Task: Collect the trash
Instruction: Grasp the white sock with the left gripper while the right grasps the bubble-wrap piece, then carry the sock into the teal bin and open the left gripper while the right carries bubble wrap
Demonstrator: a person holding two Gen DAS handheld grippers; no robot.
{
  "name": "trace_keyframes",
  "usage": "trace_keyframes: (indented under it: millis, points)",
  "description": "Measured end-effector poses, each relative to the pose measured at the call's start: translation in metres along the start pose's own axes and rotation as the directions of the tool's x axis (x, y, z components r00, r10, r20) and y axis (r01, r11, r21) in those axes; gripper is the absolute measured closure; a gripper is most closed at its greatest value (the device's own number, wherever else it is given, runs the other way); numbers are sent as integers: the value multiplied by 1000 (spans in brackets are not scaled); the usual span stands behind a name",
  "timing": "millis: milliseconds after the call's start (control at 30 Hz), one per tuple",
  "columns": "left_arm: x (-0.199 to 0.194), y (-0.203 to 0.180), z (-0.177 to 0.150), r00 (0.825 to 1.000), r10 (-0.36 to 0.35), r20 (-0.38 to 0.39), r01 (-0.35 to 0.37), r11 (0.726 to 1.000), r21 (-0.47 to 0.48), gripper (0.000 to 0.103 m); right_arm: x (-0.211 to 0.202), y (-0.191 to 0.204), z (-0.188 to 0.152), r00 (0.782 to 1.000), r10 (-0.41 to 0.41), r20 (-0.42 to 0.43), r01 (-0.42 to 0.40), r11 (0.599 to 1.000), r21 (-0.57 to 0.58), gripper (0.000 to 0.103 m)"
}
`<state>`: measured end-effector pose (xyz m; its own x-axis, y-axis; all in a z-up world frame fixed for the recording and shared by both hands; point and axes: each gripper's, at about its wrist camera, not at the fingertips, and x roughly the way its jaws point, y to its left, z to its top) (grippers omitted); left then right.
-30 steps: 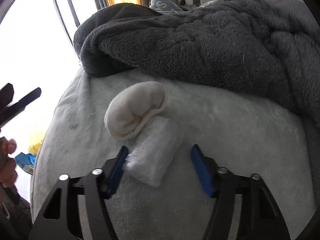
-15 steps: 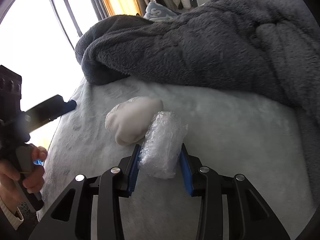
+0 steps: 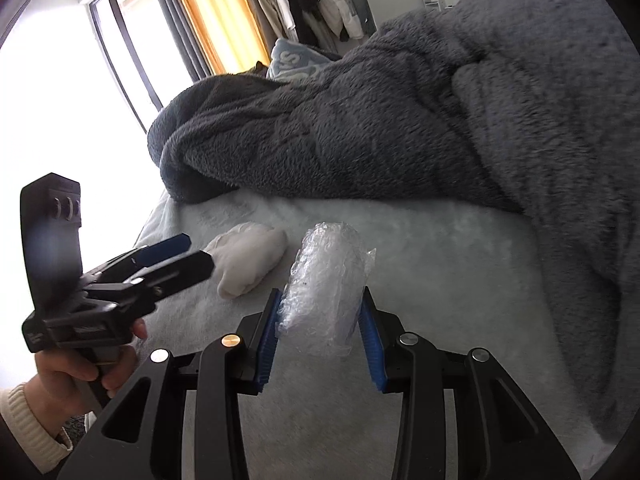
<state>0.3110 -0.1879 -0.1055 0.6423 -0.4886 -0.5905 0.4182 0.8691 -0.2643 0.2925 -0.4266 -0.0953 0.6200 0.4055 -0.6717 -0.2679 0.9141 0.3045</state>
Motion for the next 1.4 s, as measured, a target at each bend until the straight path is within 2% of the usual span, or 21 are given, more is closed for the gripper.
trace_keyframes:
  millis: [233, 300, 333, 400, 467, 633, 933, 1400]
  points:
    - [27, -9, 3, 997, 49, -59, -49, 999, 14, 7, -13, -10, -6, 1000, 8, 3, -8, 1000, 12, 65]
    - [31, -10, 3, 996, 61, -63, -60, 998, 19, 13, -17, -14, -7, 1000, 4, 1, -4, 1000, 13, 65]
    - [34, -11, 3, 996, 66, -66, -64, 998, 23, 20, -19, -15, -8, 1000, 3, 2, -3, 1000, 14, 65]
    - [38, -11, 3, 994, 79, -77, -77, 997, 31, 24, -24, -19, -9, 1000, -3, 4, 3, 1000, 15, 65]
    - [43, -11, 2, 992, 80, -95, -77, 996, 33, 34, -30, -23, -10, 1000, -12, 10, 11, 1000, 17, 65]
    - [39, -7, 2, 992, 87, -91, -86, 996, 18, 43, -44, -29, -12, 1000, -26, 18, 25, 999, 28, 65]
    - [9, -19, -6, 991, 111, -71, -108, 993, 42, 45, -74, -17, -14, 999, -10, 50, 6, 998, 68, 65]
    - [-66, -11, -34, 987, 156, -43, -157, 987, -25, 47, -87, 44, -30, 999, 23, 33, -25, 998, 58, 65]
